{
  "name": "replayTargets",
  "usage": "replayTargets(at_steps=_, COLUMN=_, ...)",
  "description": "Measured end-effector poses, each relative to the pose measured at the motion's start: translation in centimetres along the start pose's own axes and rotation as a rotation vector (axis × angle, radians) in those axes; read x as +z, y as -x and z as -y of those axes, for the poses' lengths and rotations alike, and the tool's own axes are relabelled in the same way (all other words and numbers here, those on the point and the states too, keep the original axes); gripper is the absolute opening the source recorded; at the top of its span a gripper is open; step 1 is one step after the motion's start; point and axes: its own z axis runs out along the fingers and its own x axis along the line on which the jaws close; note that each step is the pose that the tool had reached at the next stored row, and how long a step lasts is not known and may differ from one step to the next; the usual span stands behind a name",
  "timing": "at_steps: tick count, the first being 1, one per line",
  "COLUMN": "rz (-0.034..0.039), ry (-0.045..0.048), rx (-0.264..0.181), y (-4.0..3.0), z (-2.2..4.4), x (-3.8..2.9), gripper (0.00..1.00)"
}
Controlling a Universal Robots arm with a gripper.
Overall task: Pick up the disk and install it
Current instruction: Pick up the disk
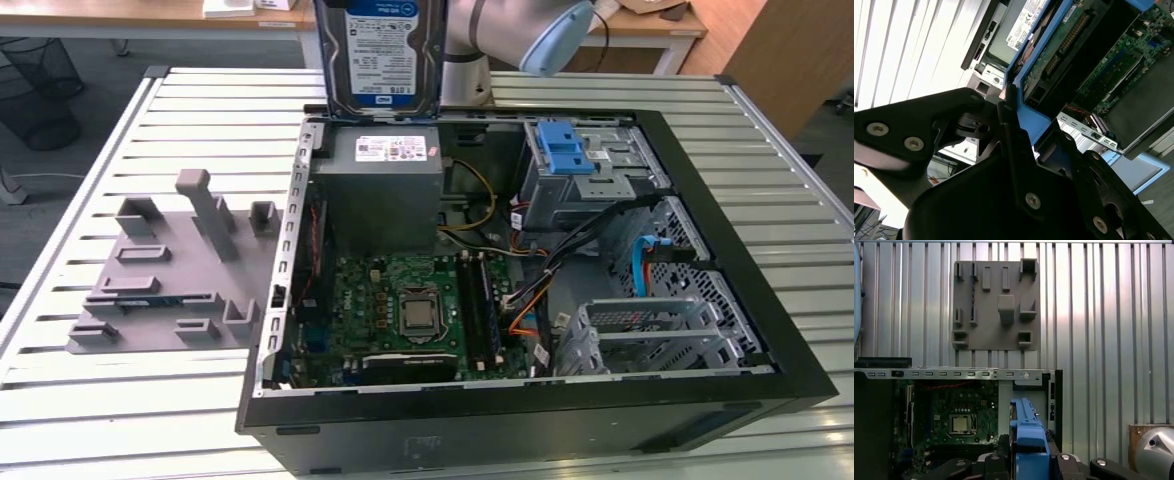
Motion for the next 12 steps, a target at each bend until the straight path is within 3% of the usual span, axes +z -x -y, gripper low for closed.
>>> replayTargets(at_steps=6, rz=0.0000, ry=0.0001, rx=0.000, y=0.02, z=0.94, x=-0.03, gripper=0.37)
replayTargets(at_steps=12, rz=0.0001, ry=0.0000, rx=0.000, y=-0.22, z=1.05, x=-0.03, gripper=0.37)
